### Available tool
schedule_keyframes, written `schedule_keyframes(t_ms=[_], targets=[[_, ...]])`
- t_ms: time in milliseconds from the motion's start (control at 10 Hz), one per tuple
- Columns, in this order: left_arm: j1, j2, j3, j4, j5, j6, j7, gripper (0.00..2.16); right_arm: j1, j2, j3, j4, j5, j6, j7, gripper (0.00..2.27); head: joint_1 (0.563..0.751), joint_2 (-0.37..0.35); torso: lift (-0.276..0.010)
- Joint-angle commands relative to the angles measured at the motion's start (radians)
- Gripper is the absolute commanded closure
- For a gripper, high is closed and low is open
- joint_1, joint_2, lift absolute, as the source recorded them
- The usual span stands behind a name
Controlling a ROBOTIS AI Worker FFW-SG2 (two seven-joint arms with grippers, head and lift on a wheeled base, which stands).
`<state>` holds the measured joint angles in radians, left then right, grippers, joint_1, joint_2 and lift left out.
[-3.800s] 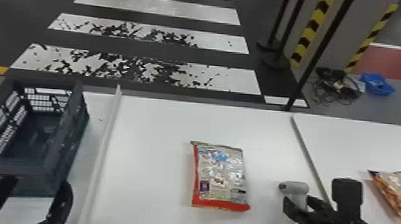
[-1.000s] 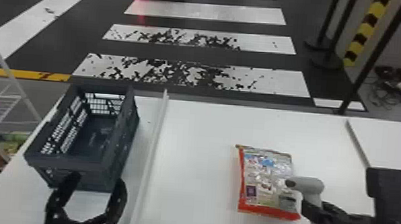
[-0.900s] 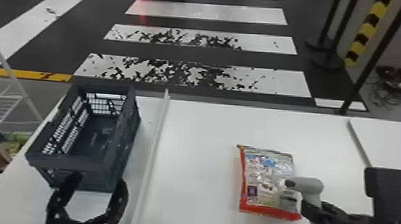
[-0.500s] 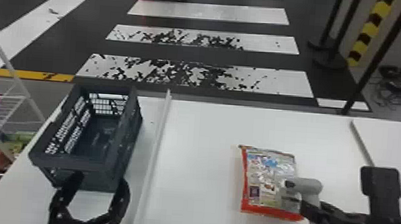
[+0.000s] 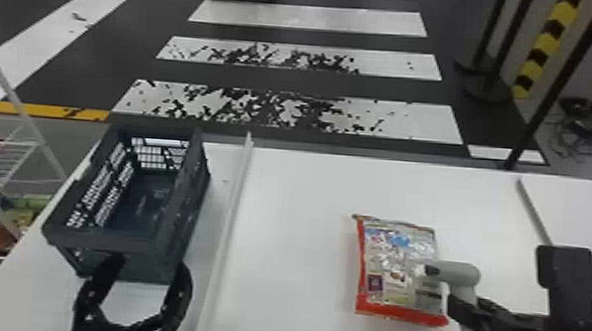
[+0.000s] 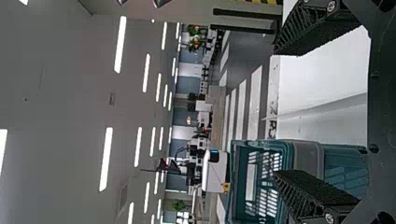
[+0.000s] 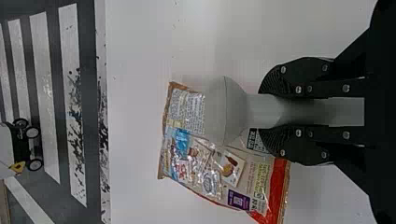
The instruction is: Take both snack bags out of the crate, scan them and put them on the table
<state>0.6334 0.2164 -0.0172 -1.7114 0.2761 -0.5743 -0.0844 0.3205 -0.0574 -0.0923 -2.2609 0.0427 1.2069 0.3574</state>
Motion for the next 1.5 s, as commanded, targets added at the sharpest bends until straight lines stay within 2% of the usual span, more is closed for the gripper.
schedule_keyframes(t_ms=[0,500,800,1400], targets=[[-0.003,0.0,-0.001,0.006,0.002,0.0,0.0,0.09,0.0,-0.007,-0.032,0.001,-0.009,-0.002,0.0,2.26,0.695,0.062,-0.094],[-0.011,0.001,-0.001,0.021,0.006,0.0,0.0,0.09,-0.008,-0.041,-0.145,0.101,-0.017,-0.106,-0.009,2.26,0.695,-0.031,-0.094],[-0.011,0.001,-0.001,0.026,0.006,0.0,0.0,0.09,-0.018,-0.071,-0.15,0.176,0.002,-0.143,-0.012,2.26,0.695,-0.089,-0.094],[-0.014,0.0,-0.004,0.03,0.005,0.0,0.0,0.09,-0.047,-0.105,-0.165,0.282,0.002,-0.195,-0.014,2.26,0.695,-0.138,-0.094]])
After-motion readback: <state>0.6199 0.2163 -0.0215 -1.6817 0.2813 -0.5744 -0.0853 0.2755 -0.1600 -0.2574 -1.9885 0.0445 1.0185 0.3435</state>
